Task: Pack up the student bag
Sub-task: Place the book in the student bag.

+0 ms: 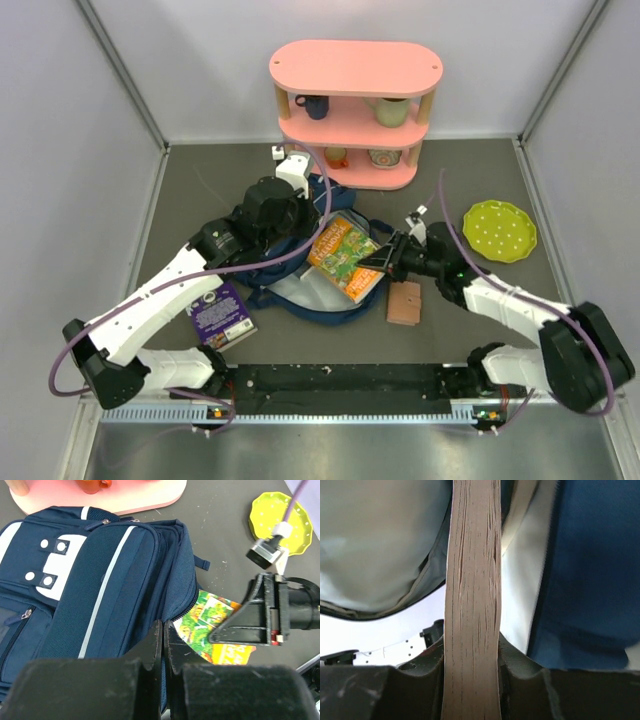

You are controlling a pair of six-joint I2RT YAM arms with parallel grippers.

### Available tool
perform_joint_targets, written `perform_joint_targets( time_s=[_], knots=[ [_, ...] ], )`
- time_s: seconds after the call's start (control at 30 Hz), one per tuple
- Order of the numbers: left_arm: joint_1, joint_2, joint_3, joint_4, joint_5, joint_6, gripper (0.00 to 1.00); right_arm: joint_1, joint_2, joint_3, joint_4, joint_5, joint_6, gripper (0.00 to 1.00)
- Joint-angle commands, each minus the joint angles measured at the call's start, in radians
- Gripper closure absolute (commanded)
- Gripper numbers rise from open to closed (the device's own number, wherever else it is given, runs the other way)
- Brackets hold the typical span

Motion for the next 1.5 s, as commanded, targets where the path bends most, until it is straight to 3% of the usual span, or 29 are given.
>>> perform_joint_targets(
  time_s=[0.0, 0.27, 0.37, 0.4, 0.57, 0.6, 0.67, 0.7, 0.73, 1.07, 1.13, 1.2, 1.23, 1.33, 1.37, 1.47],
  knots=[
    [0.009, -0.053, 0.029, 0.152, -0.011, -0.001, 1.00, 0.071, 0.114, 0.169, 0.227, 0.025, -0.023, 1.00],
    [0.009, -0.064, 0.017, 0.155, 0.000, -0.014, 1.00, 0.138, 0.513, 0.377, 0.376, 0.087, 0.036, 1.00],
    [0.011, -0.067, 0.007, 0.159, -0.003, -0.018, 1.00, 0.151, 0.582, 0.454, 0.327, 0.100, 0.030, 0.96],
    [0.011, -0.065, 0.004, 0.156, -0.004, -0.018, 1.00, 0.155, 0.596, 0.456, 0.311, 0.132, 0.022, 0.90],
    [0.017, -0.073, -0.006, 0.161, -0.008, -0.020, 1.00, 0.157, 0.579, 0.412, 0.206, 0.176, -0.041, 0.66],
    [0.017, -0.073, -0.008, 0.162, -0.008, -0.020, 1.00, 0.158, 0.572, 0.398, 0.203, 0.182, -0.046, 0.56],
    [0.022, -0.070, -0.011, 0.170, 0.000, -0.021, 1.00, 0.157, 0.546, 0.361, 0.191, 0.191, -0.055, 0.46],
    [0.022, -0.070, -0.011, 0.172, 0.005, -0.020, 1.00, 0.157, 0.536, 0.352, 0.175, 0.194, -0.061, 0.33],
    [0.023, -0.065, -0.012, 0.172, 0.008, -0.021, 1.00, 0.157, 0.518, 0.341, 0.166, 0.197, -0.067, 0.28],
    [0.026, -0.059, -0.020, 0.181, 0.011, -0.021, 1.00, 0.157, 0.398, 0.306, -0.049, 0.264, -0.121, 0.21],
    [0.028, -0.059, -0.019, 0.179, 0.014, -0.023, 1.00, 0.157, 0.381, 0.298, -0.062, 0.271, -0.115, 0.23],
    [0.028, -0.060, -0.022, 0.181, 0.017, -0.023, 1.00, 0.157, 0.377, 0.274, -0.026, 0.257, -0.104, 0.40],
    [0.026, -0.059, -0.023, 0.184, 0.019, -0.024, 1.00, 0.157, 0.383, 0.263, 0.023, 0.252, -0.090, 0.59],
    [0.028, -0.056, -0.029, 0.191, 0.029, -0.027, 1.00, 0.157, 0.430, 0.281, 0.117, 0.197, -0.069, 0.93],
    [0.028, -0.056, -0.029, 0.191, 0.035, -0.027, 1.00, 0.157, 0.444, 0.293, 0.132, 0.186, -0.061, 0.99],
    [0.028, -0.054, -0.031, 0.195, 0.049, -0.027, 1.00, 0.157, 0.479, 0.339, 0.210, 0.186, -0.040, 1.00]
  ],
)
